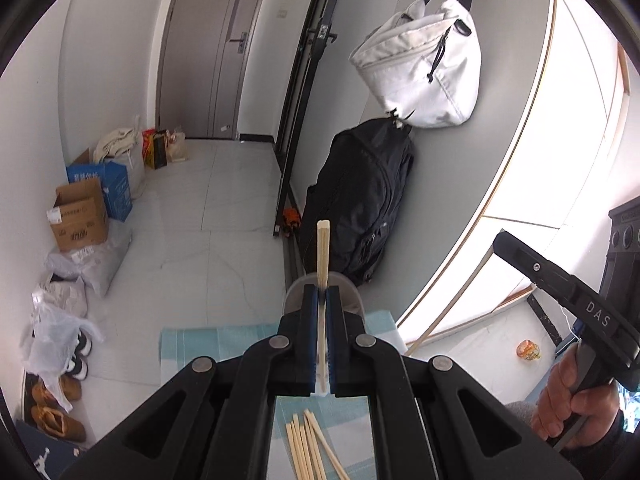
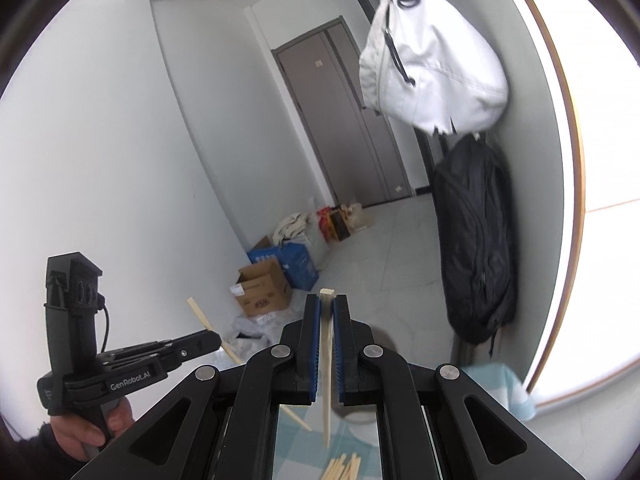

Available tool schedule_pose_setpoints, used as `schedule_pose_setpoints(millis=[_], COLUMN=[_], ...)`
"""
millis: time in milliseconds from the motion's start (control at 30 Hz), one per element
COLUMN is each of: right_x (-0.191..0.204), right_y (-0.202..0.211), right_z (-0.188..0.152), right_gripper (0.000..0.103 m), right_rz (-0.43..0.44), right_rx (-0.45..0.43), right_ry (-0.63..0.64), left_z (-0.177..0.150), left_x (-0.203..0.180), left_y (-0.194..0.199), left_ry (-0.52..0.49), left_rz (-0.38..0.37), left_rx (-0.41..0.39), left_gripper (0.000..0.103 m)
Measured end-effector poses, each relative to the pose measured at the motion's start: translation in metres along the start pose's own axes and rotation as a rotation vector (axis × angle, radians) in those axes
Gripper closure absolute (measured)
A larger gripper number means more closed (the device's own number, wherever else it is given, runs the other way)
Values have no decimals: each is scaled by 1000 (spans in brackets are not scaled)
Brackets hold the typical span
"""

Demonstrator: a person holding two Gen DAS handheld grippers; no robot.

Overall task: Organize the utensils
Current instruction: 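Raise the left tool's chopstick over the holder while the right tool brings its chopstick there, then open the left tool over the holder while the right tool releases its chopstick inside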

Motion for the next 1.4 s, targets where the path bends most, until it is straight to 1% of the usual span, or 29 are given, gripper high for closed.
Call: schedule_pose_setpoints(millis=[200, 267, 367, 500, 633, 700, 767, 867, 933, 967, 1000, 1033, 1067, 1100, 1133, 1167, 1200, 1267, 1300, 1400], right_x=[-3, -5, -8, -13, -20, -23, -26, -28, -26, -27, -28, -30, -32, -36, -39, -44, -48, -53, -57, -58], right_y=[-29, -42, -67, -97, -125, -132, -139, -148, -151, -153, -155, -155, -155, -151, -149, -145, -141, -131, -125, -108], right_z=[42, 51, 55, 49, 33, 25, 18, 7, 2, -1, -5, -7, -9, -10, -10, -11, -11, -13, -14, -14], right_gripper=[97, 97, 97, 97, 97, 97, 97, 97, 94, 94, 90, 78, 71, 62, 61, 60, 56, 51, 47, 46], right_rz=[-13, -17, -25, -32, -26, -13, -23, 19, 49, 82, 112, 122, 122, 134, 144, 149, 148, 148, 140, 125], right_rx=[-25, -28, -25, -4, 21, 32, 47, 81, 104, 126, 150, 164, 166, 163, 161, 162, 163, 156, 147, 131], right_ry=[26, 35, 59, 83, 103, 112, 119, 111, 95, 68, 45, 29, 11, -21, -42, -75, -98, -134, -147, -154], left_z=[39, 44, 48, 41, 32, 27, 19, 13, 3, 3, 0, -2, -3, -3, -3, -1, 0, 1, 2, 1], left_x=[-5, -5, 0, 5, 9, 8, 10, 10, 14, 14, 17, 19, 20, 23, 24, 26, 28, 33, 35, 43], left_y=[-12, -18, -33, -56, -76, -83, -89, -96, -102, -105, -106, -103, -101, -95, -89, -83, -76, -64, -59, -44], left_ry=[-28, -32, -39, -56, -68, -81, -94, -84, -66, -55, -35, -19, -17, -10, 0, 7, 16, 32, 43, 73], left_rz=[5, 5, 12, 21, 8, 8, 6, -33, -78, -89, -104, -116, -111, -97, -97, -85, -62, -48, -33, 5], left_rx=[-34, -33, -34, -9, 30, 43, 56, 82, 148, 169, 187, 198, 200, 198, 184, 164, 140, 111, 105, 78], left_gripper=[103, 103, 103, 103, 103, 103, 103, 103, 103, 103, 103, 101, 98, 86, 69, 61, 51, 51, 51, 50])
Point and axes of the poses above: each gripper's, at about its wrist camera, not at the fingertips, and y roughly against the way its jaws point, x to its left, z to its top, the point moved 5 cm from there along -y, roughly the way its jaws point, and after that the axes turned 4 degrees about -z, right-handed, at the moved point
